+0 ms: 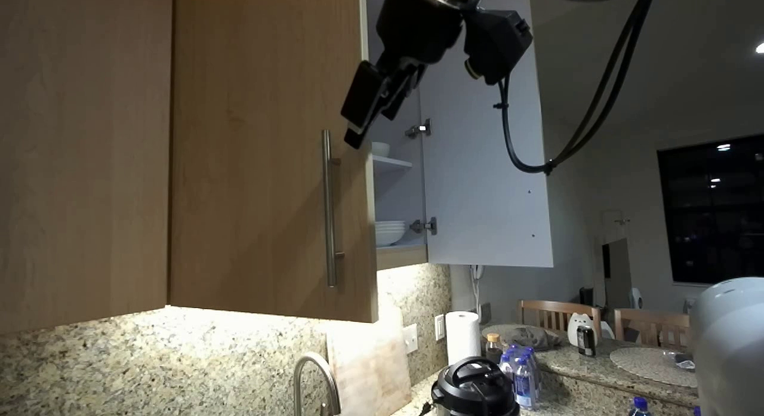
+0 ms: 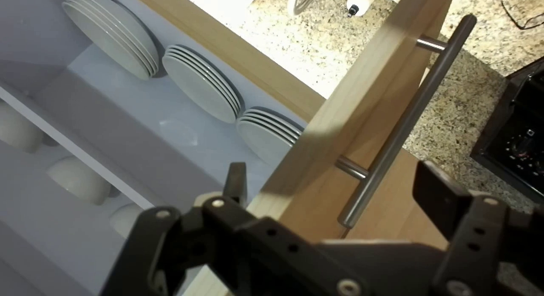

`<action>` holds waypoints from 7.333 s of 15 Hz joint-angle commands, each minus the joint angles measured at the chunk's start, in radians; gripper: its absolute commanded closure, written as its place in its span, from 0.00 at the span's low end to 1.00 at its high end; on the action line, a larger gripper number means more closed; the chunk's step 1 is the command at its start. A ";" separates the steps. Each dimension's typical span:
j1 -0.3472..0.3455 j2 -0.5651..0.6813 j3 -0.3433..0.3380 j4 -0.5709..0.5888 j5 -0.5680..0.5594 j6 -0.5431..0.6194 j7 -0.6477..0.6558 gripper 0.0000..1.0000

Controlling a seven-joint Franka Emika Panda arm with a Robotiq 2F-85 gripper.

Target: Close the top left cabinet door

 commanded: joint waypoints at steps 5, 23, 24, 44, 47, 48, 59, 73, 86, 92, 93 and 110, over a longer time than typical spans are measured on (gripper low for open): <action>-0.024 0.084 -0.041 0.033 -0.068 0.005 -0.011 0.00; -0.078 0.160 -0.226 0.081 -0.074 0.003 0.006 0.00; -0.082 0.162 -0.237 0.080 -0.073 0.003 0.005 0.00; -0.016 -0.019 -0.174 0.004 -0.060 -0.064 -0.001 0.00; 0.034 -0.065 -0.127 -0.013 -0.057 -0.094 -0.010 0.00; 0.045 -0.066 -0.113 -0.010 -0.059 -0.112 -0.020 0.00; 0.018 0.221 -0.062 0.233 -0.106 -0.292 -0.098 0.00; -0.002 0.417 -0.129 0.426 -0.214 -0.384 -0.098 0.00; 0.030 0.557 0.038 0.541 -0.314 -0.589 -0.024 0.00; 0.036 0.562 0.020 0.534 -0.336 -0.597 0.016 0.00; 0.043 0.552 -0.009 0.526 -0.325 -0.585 0.015 0.00; 0.135 0.145 -0.129 0.082 -0.241 -0.263 0.058 0.00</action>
